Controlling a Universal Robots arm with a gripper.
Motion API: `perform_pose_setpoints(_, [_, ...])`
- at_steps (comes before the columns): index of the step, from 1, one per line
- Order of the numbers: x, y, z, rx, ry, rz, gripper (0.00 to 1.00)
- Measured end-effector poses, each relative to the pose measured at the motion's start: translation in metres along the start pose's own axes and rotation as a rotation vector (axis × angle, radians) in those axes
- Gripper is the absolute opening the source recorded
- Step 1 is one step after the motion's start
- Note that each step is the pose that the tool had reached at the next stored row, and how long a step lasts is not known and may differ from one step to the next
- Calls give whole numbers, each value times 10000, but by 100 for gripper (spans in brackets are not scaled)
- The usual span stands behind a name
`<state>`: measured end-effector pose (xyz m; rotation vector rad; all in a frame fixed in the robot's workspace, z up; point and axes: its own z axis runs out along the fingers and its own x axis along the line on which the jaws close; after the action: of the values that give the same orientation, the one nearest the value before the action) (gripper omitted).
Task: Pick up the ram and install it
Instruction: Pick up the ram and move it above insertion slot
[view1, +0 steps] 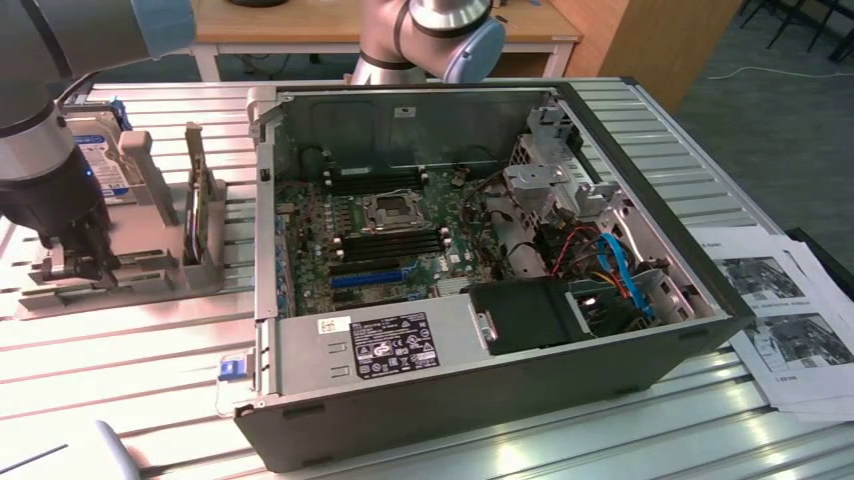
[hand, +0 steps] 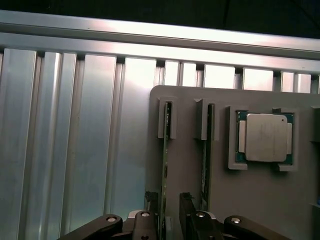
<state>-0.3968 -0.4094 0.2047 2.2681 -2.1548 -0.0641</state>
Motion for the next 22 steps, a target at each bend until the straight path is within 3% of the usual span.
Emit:
perform_pose_setpoints(3, [4,-48,-2,0,0,-1,31])
perform_pose_setpoints(17, [5,-52,26,-1,0,0,31])
perform_pose_setpoints(20, [5,-52,27,-1,0,-1,30])
perform_pose_setpoints(21, [5,-52,27,-1,0,0,23])
perform_pose_setpoints(22, [5,-52,27,-1,0,0,23])
